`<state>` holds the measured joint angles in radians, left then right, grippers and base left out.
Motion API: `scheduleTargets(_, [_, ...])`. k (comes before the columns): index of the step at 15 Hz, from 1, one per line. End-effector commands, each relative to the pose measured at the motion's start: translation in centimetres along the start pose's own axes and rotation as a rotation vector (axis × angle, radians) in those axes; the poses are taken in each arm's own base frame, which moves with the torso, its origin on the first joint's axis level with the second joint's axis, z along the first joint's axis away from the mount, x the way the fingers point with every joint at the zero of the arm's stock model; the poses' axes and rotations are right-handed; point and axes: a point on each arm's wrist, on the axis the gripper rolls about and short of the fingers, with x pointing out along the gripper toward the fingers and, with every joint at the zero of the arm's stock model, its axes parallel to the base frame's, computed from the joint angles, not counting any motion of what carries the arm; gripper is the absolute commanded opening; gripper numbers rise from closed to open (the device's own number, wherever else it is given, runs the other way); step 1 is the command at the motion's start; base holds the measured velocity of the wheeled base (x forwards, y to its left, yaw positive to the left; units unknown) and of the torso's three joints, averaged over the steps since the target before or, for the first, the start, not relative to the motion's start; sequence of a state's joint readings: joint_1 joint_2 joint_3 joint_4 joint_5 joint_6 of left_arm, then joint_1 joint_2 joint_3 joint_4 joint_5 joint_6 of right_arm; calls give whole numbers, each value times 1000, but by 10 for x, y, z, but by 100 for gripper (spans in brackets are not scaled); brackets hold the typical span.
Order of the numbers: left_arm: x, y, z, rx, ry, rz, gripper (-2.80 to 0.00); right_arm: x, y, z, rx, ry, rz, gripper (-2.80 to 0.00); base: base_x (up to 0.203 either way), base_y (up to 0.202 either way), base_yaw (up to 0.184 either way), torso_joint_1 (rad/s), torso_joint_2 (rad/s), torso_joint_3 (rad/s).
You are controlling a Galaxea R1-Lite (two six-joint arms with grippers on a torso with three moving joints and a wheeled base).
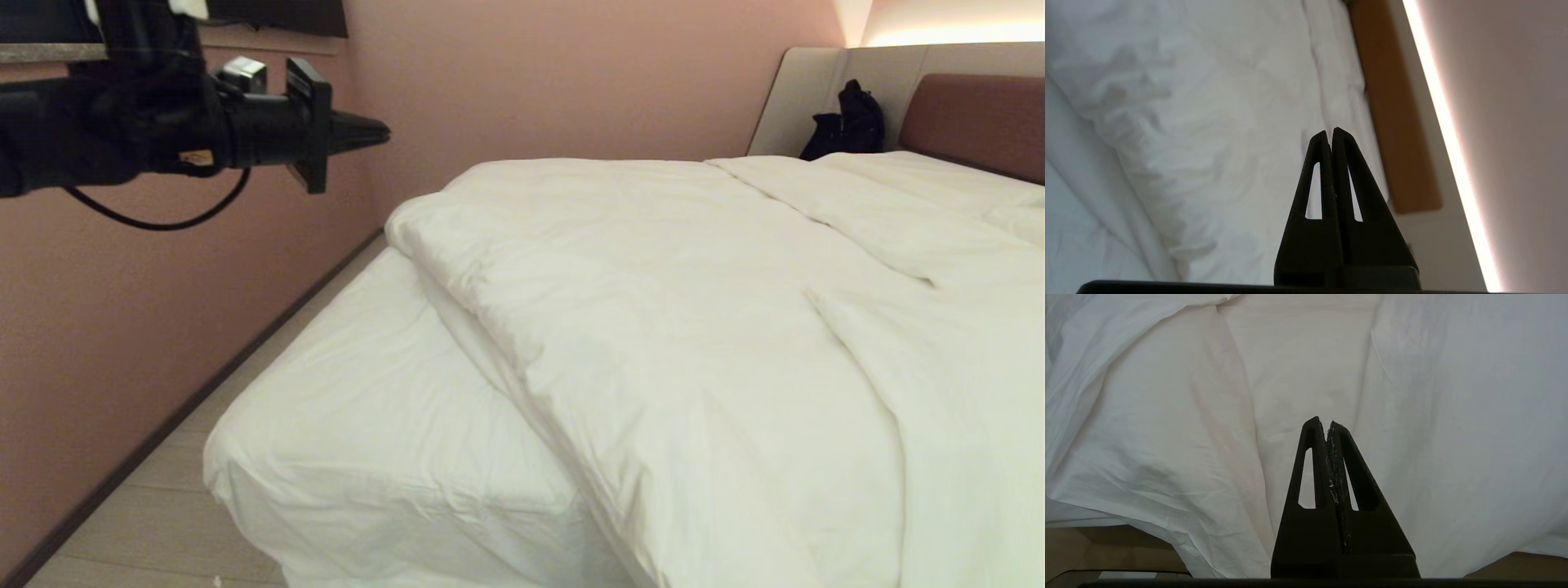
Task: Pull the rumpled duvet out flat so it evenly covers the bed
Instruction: Hold the folded corner of the quilt
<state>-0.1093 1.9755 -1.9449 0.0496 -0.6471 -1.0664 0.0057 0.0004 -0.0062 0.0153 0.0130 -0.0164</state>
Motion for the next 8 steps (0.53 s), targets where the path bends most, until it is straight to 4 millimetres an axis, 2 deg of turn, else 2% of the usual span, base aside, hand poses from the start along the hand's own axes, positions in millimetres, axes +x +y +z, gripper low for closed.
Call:
scheduleTargets(1, [32, 27, -13, 0, 76, 34, -280, 0, 0, 0, 0, 1, 1, -280, 0, 0, 0, 0, 0, 0])
scheduleTargets(4, [53, 43, -31, 227, 147, 46, -280, 0, 0, 0, 0, 1, 1, -280, 0, 0, 0, 0, 0, 0])
scheduleTargets(6, [63, 55, -35, 342, 164, 60, -280, 0, 0, 0, 0, 1, 1, -280, 0, 0, 0, 0, 0, 0])
scheduleTargets(8, [67, 64, -36, 358, 154, 99, -280, 0, 0, 0, 0, 1, 1, -280, 0, 0, 0, 0, 0, 0])
